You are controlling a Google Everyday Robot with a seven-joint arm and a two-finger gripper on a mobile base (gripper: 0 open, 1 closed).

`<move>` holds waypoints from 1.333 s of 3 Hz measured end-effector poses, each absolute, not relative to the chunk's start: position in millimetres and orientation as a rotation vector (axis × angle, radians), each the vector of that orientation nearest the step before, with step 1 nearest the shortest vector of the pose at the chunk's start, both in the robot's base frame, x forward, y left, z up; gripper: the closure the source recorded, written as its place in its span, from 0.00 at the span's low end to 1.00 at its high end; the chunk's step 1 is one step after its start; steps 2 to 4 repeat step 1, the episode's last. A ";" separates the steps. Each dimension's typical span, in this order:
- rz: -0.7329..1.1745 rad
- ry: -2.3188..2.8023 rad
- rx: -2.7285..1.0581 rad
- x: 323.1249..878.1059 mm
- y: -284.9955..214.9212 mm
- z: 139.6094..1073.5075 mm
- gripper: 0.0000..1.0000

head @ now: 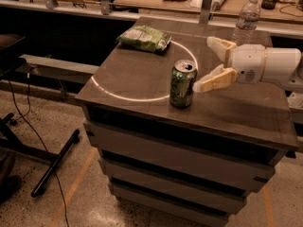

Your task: Place green can upright

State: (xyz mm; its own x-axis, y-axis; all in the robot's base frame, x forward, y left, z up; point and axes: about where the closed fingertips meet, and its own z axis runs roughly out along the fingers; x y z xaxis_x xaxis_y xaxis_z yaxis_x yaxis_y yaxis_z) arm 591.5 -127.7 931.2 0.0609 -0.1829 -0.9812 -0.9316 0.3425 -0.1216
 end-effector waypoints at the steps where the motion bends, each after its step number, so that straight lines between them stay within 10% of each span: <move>1: 0.788 1.410 -1.098 591.5 -127.6 931.2 0.00; 4: 0.788 1.410 -1.098 591.5 -127.6 931.2 0.00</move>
Offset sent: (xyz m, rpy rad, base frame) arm 0.0000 0.0000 0.0000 0.0000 0.0000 0.0000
